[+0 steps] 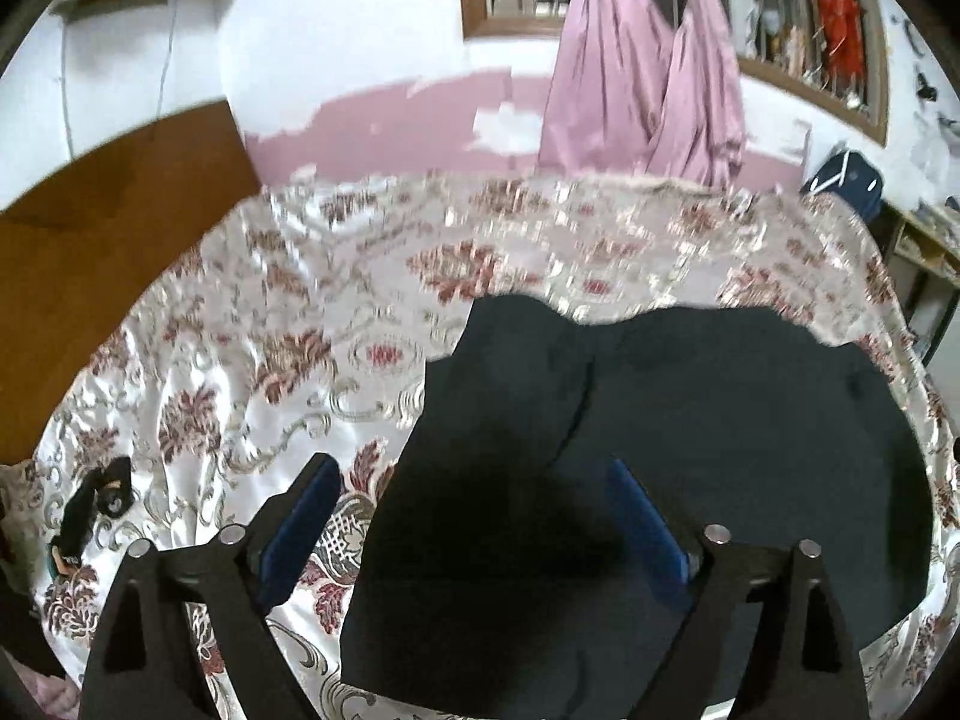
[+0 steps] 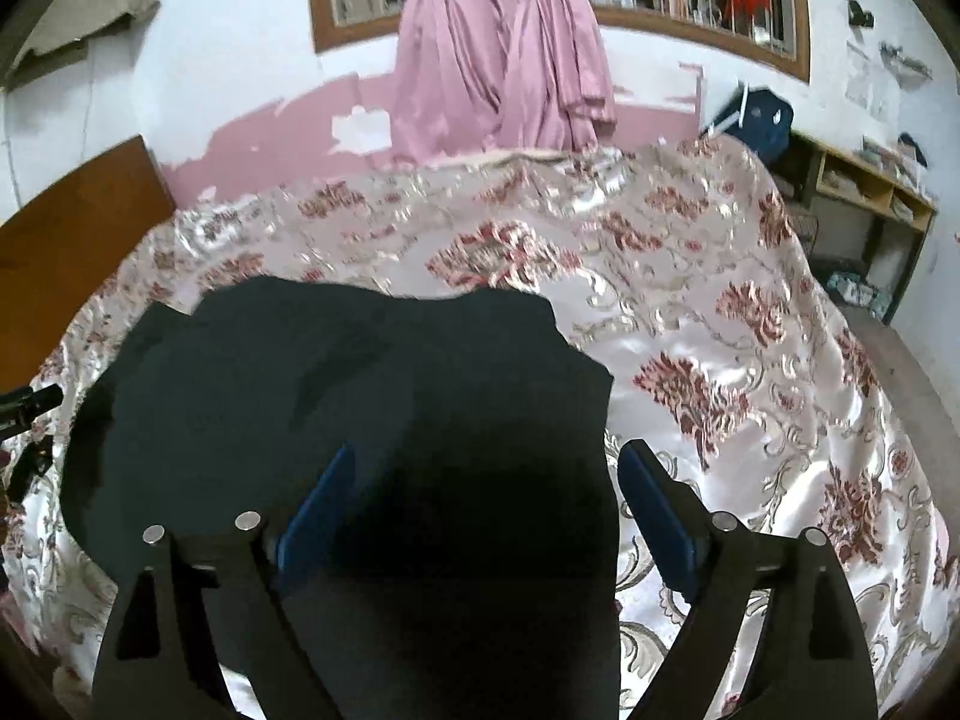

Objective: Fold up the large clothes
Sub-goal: 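Lower the black bundle onto the bedspread and open both tools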

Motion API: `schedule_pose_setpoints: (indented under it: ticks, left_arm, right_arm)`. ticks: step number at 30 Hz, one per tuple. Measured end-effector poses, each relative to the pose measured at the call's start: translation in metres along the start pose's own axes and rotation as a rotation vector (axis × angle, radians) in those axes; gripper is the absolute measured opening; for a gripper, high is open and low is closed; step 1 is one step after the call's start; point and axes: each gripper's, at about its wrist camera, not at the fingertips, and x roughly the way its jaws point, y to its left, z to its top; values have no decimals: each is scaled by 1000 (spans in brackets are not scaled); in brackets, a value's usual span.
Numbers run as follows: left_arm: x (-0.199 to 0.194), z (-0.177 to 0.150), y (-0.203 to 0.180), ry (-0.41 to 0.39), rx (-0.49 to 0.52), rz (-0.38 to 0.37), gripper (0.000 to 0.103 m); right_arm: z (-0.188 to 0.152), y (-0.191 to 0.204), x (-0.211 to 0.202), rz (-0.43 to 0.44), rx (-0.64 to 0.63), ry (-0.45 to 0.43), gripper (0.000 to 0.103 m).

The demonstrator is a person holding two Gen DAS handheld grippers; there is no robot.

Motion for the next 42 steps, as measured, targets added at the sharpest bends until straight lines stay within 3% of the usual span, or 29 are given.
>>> schedule_pose_setpoints:
  ticks: [6, 12, 25, 42]
  left_arm:
    - [-54, -16, -10, -145, -2, -48, 101]
    - [-88, -34, -14, -163, -11, -100, 103]
    - [-156, -82, -14, -336, 23, -77, 103]
    - [-190, -122, -4, -396, 46, -75, 103]
  right_arm:
    - [-10, 25, -47, 23, -59, -112, 98]
    - [-22, 51, -84, 23, -68, -155, 101]
    - [-57, 88, -159, 37, -123, -302, 101]
    - [-97, 109, -208, 52, -105, -391, 101]
